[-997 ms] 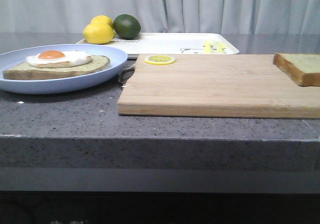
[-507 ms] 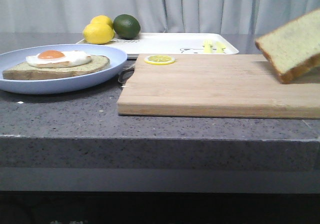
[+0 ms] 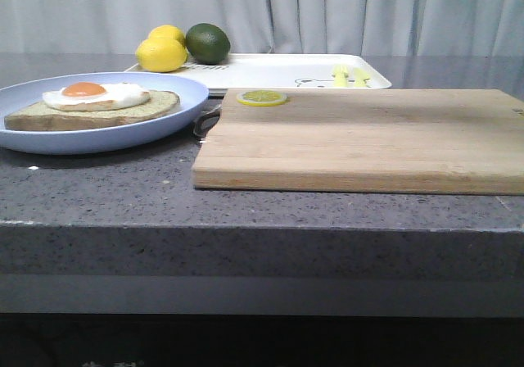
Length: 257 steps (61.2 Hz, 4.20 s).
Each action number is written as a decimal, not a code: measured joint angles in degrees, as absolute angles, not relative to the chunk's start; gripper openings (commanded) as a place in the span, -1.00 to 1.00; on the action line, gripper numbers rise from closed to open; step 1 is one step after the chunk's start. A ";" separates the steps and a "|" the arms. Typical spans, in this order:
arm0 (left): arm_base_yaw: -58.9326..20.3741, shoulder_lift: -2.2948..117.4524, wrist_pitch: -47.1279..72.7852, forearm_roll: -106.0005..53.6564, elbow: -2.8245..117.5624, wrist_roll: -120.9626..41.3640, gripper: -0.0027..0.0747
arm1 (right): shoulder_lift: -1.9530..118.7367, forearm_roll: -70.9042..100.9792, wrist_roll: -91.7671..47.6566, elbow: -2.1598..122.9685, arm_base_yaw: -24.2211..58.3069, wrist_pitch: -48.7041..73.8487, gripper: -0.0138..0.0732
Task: Place bread and move sandwich to tray
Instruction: 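Carry the bread with the right gripper over the egg toast on the plate, then release the bread onto the egg and lift the right gripper away, then grasp the rim of the blue plate with the left gripper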
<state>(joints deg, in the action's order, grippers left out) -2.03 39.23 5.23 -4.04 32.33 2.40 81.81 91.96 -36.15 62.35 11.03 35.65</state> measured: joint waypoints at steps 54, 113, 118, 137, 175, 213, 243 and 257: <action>-2.03 39.23 5.23 -4.04 32.33 2.40 0.49 | 112.42 102.80 -38.79 81.25 30.82 25.10 -0.32; -2.03 39.23 5.23 -4.04 32.33 2.40 0.49 | 108.04 83.49 -38.07 77.77 20.16 45.62 0.24; -2.03 39.23 5.23 -4.04 32.33 2.40 0.49 | 107.14 80.53 -37.32 77.77 17.99 47.71 0.24; -2.03 39.23 5.23 -4.04 32.33 2.40 0.49 | 91.20 62.04 -36.65 77.77 14.73 52.17 -0.74; -2.03 39.23 5.23 -4.04 32.33 2.40 0.49 | 52.87 13.97 -16.42 59.11 1.38 43.63 -0.94; -2.03 78.00 42.17 -4.04 66.14 2.40 0.49 | 25.71 14.43 -15.82 26.90 1.38 27.26 -0.94; -3.01 95.06 44.35 -4.14 73.67 2.40 0.48 | 25.71 14.43 -15.78 26.90 1.38 26.18 -0.94; -3.01 97.05 44.23 -4.36 73.87 2.40 -0.04 | 25.71 14.43 -15.78 26.90 1.38 25.87 -0.94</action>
